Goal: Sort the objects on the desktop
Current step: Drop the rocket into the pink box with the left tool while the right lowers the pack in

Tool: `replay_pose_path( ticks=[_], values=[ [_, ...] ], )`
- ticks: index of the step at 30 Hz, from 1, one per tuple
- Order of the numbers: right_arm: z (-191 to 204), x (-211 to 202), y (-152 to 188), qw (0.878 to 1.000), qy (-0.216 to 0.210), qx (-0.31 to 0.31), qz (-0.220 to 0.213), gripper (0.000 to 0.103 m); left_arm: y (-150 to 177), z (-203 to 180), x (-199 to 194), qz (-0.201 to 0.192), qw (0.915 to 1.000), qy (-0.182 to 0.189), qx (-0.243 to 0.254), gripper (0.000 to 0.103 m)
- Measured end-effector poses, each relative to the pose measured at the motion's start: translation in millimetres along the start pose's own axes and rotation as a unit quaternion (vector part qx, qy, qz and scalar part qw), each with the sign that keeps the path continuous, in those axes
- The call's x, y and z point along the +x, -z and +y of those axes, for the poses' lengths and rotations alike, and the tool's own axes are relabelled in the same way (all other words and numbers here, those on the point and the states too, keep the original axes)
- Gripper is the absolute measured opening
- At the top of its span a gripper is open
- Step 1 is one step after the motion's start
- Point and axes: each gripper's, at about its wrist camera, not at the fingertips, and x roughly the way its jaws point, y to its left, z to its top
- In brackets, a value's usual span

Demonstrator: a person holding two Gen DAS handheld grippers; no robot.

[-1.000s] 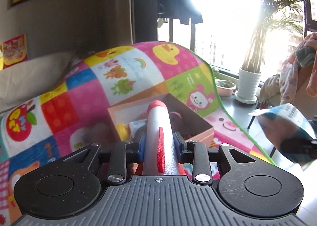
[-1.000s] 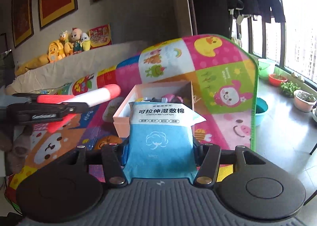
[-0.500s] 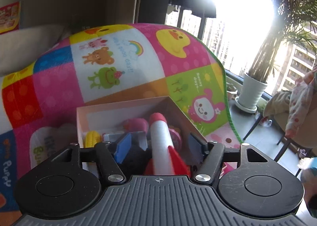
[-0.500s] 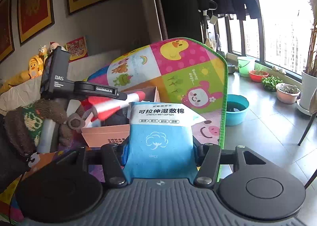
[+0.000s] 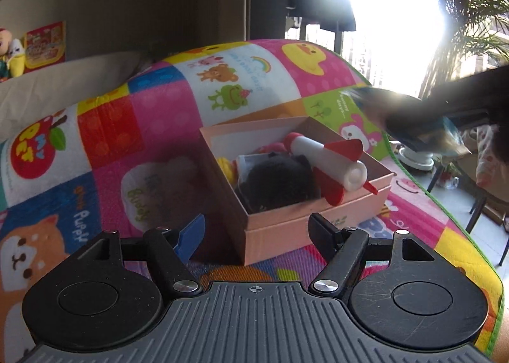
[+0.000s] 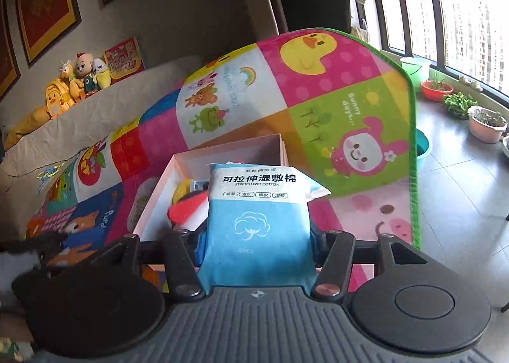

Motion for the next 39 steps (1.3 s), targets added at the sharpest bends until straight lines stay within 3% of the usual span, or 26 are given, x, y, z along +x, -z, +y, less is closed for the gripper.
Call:
replay_pose_path(
  ticks=[8, 9, 10, 14, 16, 18, 21, 24, 30, 33, 36, 38, 39],
  values=[
    [86.0, 89.8, -61.8, 0.996, 0.001, -0.09, 0.013, 0.057, 18.5, 26.7, 0.1, 0.012, 0.9983, 0.025, -0.051, 0.085],
    [92.3, 102.7, -66.0, 0.995, -0.006, -0.098, 0.019, 0.069, 20.2, 30.2, -2.0, 0.01, 0.9983, 0.024, -0.053, 0.087],
    [96.8, 113.2, -68.8, 0.995, -0.009, -0.1, 0.03, 0.074, 21.4, 34.5, -4.1, 0.007, 0.9981, 0.021, -0.057, 0.089],
    [99.8, 122.2, -65.6, 0.994, -0.003, -0.099, 0.045, 0.076, 27.0, 52.7, -10.0, 0.001, 0.9967, 0.011, -0.08, 0.094],
    [90.5, 120.0, -57.5, 0.993, 0.032, -0.098, 0.057, 0.068, 29.0, 59.6, -9.8, 0.002, 0.9958, 0.006, -0.091, 0.094],
    [76.3, 120.1, -47.6, 0.99, 0.053, -0.09, 0.095, 0.045, 29.7, 63.4, -9.8, 0.002, 0.995, 0.008, -0.1, 0.094],
    [56.9, 116.0, -30.9, 0.985, 0.061, -0.093, 0.135, 0.027, 28.9, 63.3, -10.9, -0.002, 0.9947, 0.014, -0.102, 0.095],
    [46.4, 114.0, -23.7, 0.981, 0.081, -0.122, 0.125, 0.027, 28.2, 58.8, -11.2, -0.004, 0.9952, 0.016, -0.096, 0.095],
    [47.9, 144.6, -34.4, 0.987, 0.086, -0.107, 0.087, 0.027, 29.0, 52.8, -7.3, 0.006, 0.9967, 0.001, -0.081, 0.095],
    [50.9, 153.8, -32.3, 0.986, 0.087, -0.114, 0.088, 0.028, 30.5, 55.7, -7.9, 0.009, 0.9968, -0.002, -0.08, 0.096],
    [45.1, 141.1, -30.3, 0.985, 0.059, -0.107, 0.125, 0.028, 32.1, 60.6, -5.2, 0.013, 0.9959, -0.002, -0.09, 0.096],
    [41.7, 128.8, -27.7, 0.982, 0.065, -0.118, 0.131, 0.029, 32.8, 61.8, -2.5, 0.016, 0.9952, 0.001, -0.096, 0.096],
    [40.5, 120.4, -28.7, 0.983, 0.067, -0.117, 0.123, 0.034, 33.0, 61.4, -0.8, 0.018, 0.995, 0.005, -0.098, 0.096]
  ],
)
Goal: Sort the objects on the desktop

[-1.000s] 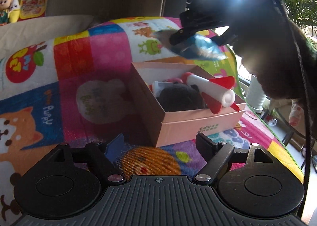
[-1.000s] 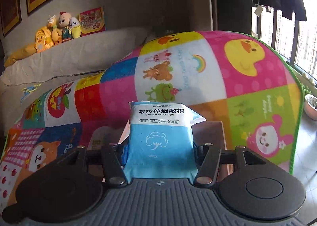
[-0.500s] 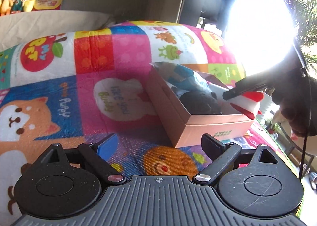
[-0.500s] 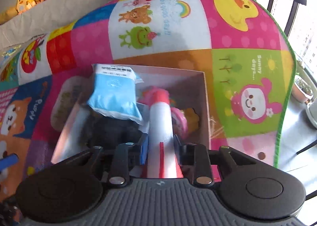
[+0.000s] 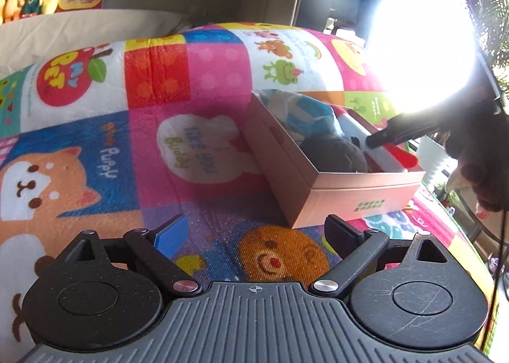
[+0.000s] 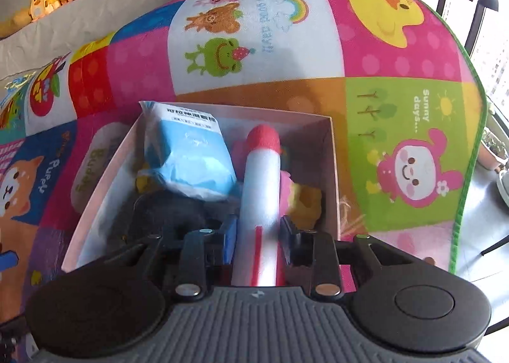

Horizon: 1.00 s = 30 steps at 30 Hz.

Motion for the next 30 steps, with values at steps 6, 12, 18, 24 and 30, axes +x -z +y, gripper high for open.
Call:
replay_pose_path(
  ticks=[6, 12, 18, 24, 30],
  values=[
    [17.6, -26.9, -29.1, 0.996, -0.032, 0.013, -0.079, 0.039, -0.3, -8.6, 0.1, 0.005, 0.9999, 0.009, 0.007, 0.097],
    [61.3, 42.2, -63.2, 0.999, -0.041, 0.009, -0.031, 0.049, -1.6, -8.3, -6.0, -0.002, 0.9998, 0.009, 0.015, 0.097],
    [74.5, 55.3, -50.9, 0.998, 0.025, -0.062, -0.004, 0.043, -3.3, 10.5, -5.9, -0.01, 0.9999, 0.001, -0.013, 0.098],
    [68.2, 52.0, -53.6, 0.997, 0.059, -0.04, 0.012, 0.039, -2.8, 9.6, -7.4, -0.015, 0.9998, 0.01, -0.013, 0.098],
    [66.6, 19.6, -68.1, 0.999, -0.039, -0.006, -0.029, 0.052, -3.2, 11.6, -11.3, -0.02, 0.9996, 0.007, -0.019, 0.099]
  ],
)
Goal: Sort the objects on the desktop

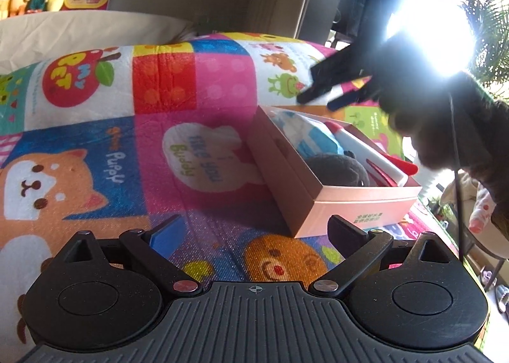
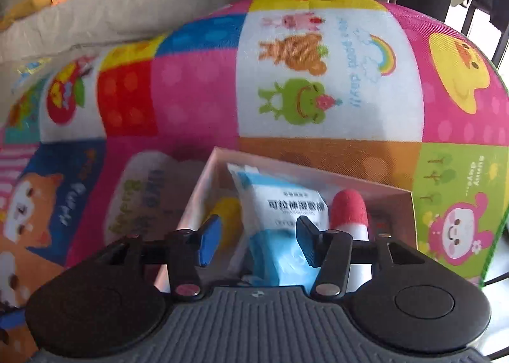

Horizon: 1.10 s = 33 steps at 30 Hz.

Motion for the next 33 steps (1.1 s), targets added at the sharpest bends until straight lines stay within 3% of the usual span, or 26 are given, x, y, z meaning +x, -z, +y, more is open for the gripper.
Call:
replay_pose_path(
  ticks=[1, 2, 3, 5, 9, 11, 14, 18, 23, 26, 29, 33],
  values=[
    [-3.2, -5.6, -4.7, 1.0, 0.004, 0.013, -0.02, 0.051, -0.1, -0.2, 0.5, 0.001, 1.0, 0.0, -0.001, 0.099],
    [-5.9, -8.0, -8.1, 0.999, 0.009, 0.022, -0.031, 0.039, 0.1, -0.7, 0.7, 0.002, 1.0, 0.001, 0.0, 0.099],
    [-8.4, -5.2, -11.5, 0.999, 0.014, 0.026, -0.031, 0.02, 0.3, -1.5, 0.8, 0.002, 1.0, 0.002, 0.001, 0.099],
    [-11.3, 6.7, -9.8, 0.999, 0.011, 0.032, -0.001, 0.013, 0.9, -3.2, 0.0, 0.001, 1.0, 0.003, 0.004, 0.099],
    [-16.8, 28.1, 18.2, 0.994, -0.056, 0.055, 0.076, 0.013, 0.6, -3.6, 1.7, 0.007, 1.0, 0.001, 0.004, 0.1],
    [-23.6, 15.2, 24.8, 0.993, -0.066, 0.065, 0.067, 0.013, 0.6, -4.3, 2.8, 0.011, 0.9999, -0.001, 0.008, 0.1],
    [-48.7, -22.4, 30.5, 0.993, -0.073, 0.093, 0.017, 0.013, -0.6, -8.5, 5.2, 0.015, 0.9998, -0.005, 0.014, 0.1],
    [-78.1, -65.0, 52.3, 0.996, -0.035, 0.08, -0.029, 0.017, -3.6, -24.1, 11.8, 0.02, 0.9995, 0.007, 0.023, 0.1],
    [-97.6, -66.1, 83.3, 0.997, -0.007, 0.076, -0.015, 0.018, -5.9, -55.6, 20.0, 0.027, 0.9975, 0.024, 0.061, 0.1],
    [-101.8, -50.7, 95.7, 0.996, -0.016, 0.091, 0.001, 0.018, -7.2, -67.3, 21.8, 0.031, 0.9963, 0.027, 0.075, 0.1],
    [-93.9, -44.6, 100.7, 0.996, -0.024, 0.086, -0.013, 0.019, -8.2, -72.9, 22.4, 0.033, 0.9956, 0.02, 0.086, 0.1],
    [-82.6, -47.5, 99.7, 0.994, -0.069, 0.077, -0.019, 0.021, -8.3, -73.1, 25.6, 0.04, 0.9952, 0.01, 0.089, 0.1]
  ],
)
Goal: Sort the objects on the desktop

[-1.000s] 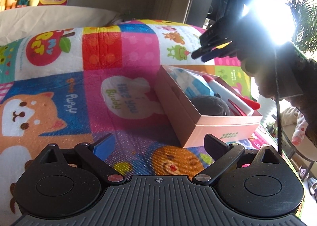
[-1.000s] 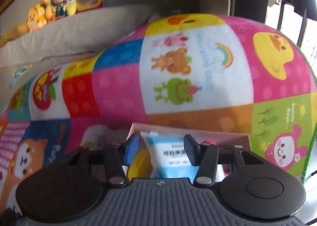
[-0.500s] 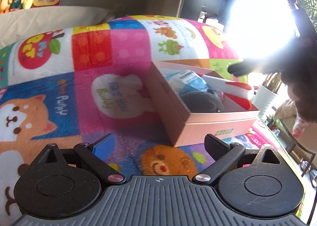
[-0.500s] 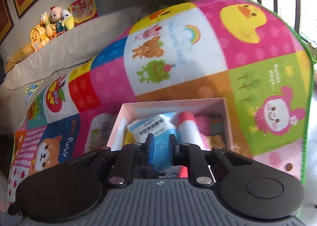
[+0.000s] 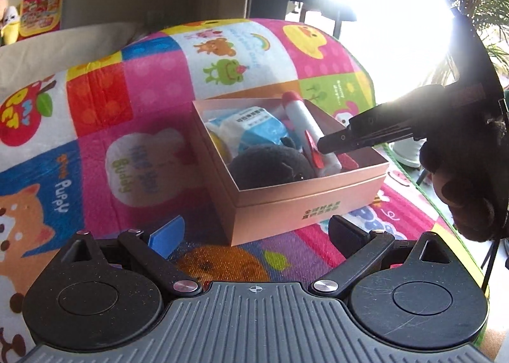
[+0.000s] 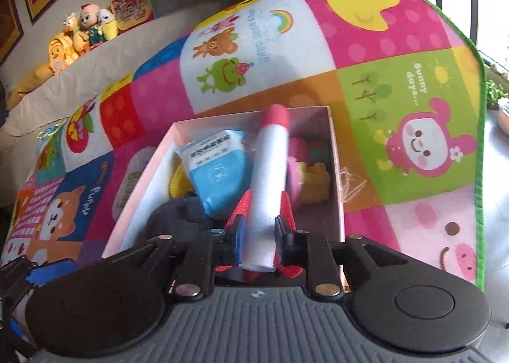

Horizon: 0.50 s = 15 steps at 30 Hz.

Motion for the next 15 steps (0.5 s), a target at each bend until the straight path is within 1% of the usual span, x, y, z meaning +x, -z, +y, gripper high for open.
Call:
replay_pose_path(
  ticks=[2, 5, 6, 7, 9, 11, 13, 15],
  values=[
    [7.2, 0.7, 1.7, 1.0, 0.004, -0.016, 0.0, 0.021, 0.5, -0.2, 1.5, 0.002, 1.0, 0.0, -0.001, 0.1],
    [7.3, 3.2, 2.8, 0.999, 0.033, -0.031, 0.006, 0.021, 1.8, -1.1, 1.9, 0.004, 1.0, 0.005, 0.001, 0.1],
    [3.9, 4.2, 2.7, 0.998, 0.048, -0.028, 0.012, 0.022, 2.3, -1.0, 1.4, 0.004, 1.0, 0.005, 0.002, 0.1],
    [-0.7, 1.8, 2.0, 0.998, 0.054, -0.022, 0.01, 0.023, 2.6, -0.3, 0.9, 0.004, 1.0, 0.006, 0.002, 0.1],
    [-11.8, -6.7, -2.6, 0.999, 0.044, -0.003, 0.01, 0.023, 2.7, 2.3, 0.8, 0.004, 1.0, 0.005, -0.003, 0.1],
    [-21.5, -18.6, -11.3, 0.999, 0.032, 0.022, -0.01, 0.026, 2.2, 3.7, 1.0, 0.003, 1.0, 0.004, -0.008, 0.1],
    [-26.6, -25.9, -23.4, 0.998, 0.036, 0.037, -0.036, 0.031, 1.5, 3.8, 0.7, 0.001, 0.9999, 0.007, -0.01, 0.1],
    [-27.4, -23.4, -36.7, 0.997, 0.043, 0.045, -0.052, 0.032, -0.4, 3.2, 1.1, -0.001, 0.9999, 0.008, -0.01, 0.1]
  ],
)
